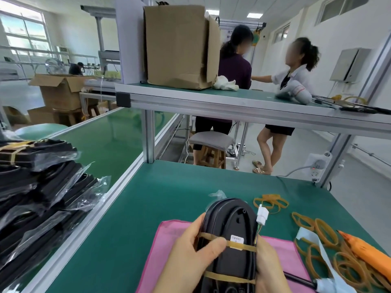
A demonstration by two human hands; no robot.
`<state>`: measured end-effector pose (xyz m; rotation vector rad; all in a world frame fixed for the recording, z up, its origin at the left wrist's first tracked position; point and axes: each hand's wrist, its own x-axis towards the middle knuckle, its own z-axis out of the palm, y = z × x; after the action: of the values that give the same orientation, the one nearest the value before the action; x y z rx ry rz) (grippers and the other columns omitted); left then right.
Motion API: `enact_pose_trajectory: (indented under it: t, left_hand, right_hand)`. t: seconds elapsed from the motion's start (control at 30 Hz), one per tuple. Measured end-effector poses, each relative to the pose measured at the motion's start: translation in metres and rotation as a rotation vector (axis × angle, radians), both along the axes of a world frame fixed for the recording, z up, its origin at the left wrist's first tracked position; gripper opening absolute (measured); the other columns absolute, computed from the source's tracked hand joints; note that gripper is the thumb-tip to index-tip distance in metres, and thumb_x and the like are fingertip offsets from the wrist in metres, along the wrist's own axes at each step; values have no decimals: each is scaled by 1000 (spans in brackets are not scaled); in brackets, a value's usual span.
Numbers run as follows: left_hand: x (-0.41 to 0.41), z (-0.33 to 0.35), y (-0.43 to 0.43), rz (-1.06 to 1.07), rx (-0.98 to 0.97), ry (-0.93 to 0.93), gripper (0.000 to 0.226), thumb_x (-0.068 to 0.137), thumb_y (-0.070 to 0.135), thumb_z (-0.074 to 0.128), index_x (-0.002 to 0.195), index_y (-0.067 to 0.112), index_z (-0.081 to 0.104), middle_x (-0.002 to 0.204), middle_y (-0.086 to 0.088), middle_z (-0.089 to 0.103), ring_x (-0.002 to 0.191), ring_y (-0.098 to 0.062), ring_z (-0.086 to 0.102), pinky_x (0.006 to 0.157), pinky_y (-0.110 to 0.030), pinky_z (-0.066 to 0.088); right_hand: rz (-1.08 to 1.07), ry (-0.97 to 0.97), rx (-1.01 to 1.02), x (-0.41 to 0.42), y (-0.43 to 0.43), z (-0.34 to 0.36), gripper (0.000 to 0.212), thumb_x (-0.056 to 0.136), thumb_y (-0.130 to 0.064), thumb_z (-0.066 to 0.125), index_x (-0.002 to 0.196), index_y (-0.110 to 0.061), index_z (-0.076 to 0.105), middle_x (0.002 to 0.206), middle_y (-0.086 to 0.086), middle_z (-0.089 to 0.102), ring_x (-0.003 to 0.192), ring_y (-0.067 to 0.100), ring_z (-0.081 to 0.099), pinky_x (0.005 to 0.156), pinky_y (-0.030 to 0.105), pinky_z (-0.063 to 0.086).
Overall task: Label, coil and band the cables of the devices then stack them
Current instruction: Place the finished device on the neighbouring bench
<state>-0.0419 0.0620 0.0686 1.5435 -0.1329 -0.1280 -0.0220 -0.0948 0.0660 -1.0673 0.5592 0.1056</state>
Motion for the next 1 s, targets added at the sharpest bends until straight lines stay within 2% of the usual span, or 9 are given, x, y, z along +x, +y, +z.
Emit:
enact_pose_trajectory:
  t: [0.1,0.23,0.3,0.4,0.57,0.7,0.8,0.9,1.0]
  left_hand:
    - [-2,-6,-2,6,11,-11,72,68,37,72,134,38,46,106,14,72,109,0,63,100,-24,47]
    - [-3,-10,-6,57,-28,1,61,69,31,76,122,44,49,102,21,73,101,7,64,84,-11,48]
    - [-1,-12,-4,82,-49,-2,52,78,20,79,116,44,53,100,24,72,98,9,64,77,-5,47]
    - [4,-12,1,96,-101,9,45,78,18,78,113,41,60,101,18,74,97,3,67,75,-8,50]
    - [6,-12,6,136,-201,107,31,89,13,65,113,32,63,101,14,75,97,-3,70,78,-15,53]
    - [0,-9,12,105,-135,136,39,85,44,60,122,46,52,102,41,64,95,26,55,77,2,42]
    - [-6,-9,16,-7,-148,245,68,73,40,68,136,21,50,126,9,64,116,-1,59,104,-22,43]
    - [-10,-13,15,87,-144,237,42,89,19,64,129,10,56,111,4,70,91,4,67,79,-8,48]
    - [-15,-12,15,238,-178,138,21,94,18,59,115,21,60,100,15,71,75,21,60,64,3,40]
  right_hand:
    - [7,38,28,-2,0,-2,34,88,-22,59,94,11,69,81,31,70,61,42,69,50,43,57]
    - [42,50,46,-2,-2,-5,41,90,-27,57,97,12,69,87,33,69,71,44,68,63,48,57]
    - [63,27,74,-2,-5,-6,51,94,-39,51,109,7,67,98,30,69,89,44,67,85,55,52]
    - [211,-33,152,-9,-8,-6,59,88,-55,47,112,-5,68,114,23,67,103,40,66,96,52,46]
    - [277,-136,-265,-27,-6,-4,68,61,-52,72,118,-16,64,126,-6,62,121,16,56,112,42,34]
    - [237,-218,-441,-17,2,9,58,74,-56,60,123,-26,57,125,-12,53,119,7,46,111,35,30]
    - [255,-245,-527,-1,2,10,59,68,-67,55,110,-27,66,116,-9,66,110,9,58,102,37,39]
    - [365,-261,-537,13,0,11,55,77,-64,58,119,-29,64,121,-8,65,119,16,56,111,45,35]
    - [571,-441,-542,24,-19,-10,40,100,-33,46,132,-11,55,139,9,52,130,24,46,114,44,28]
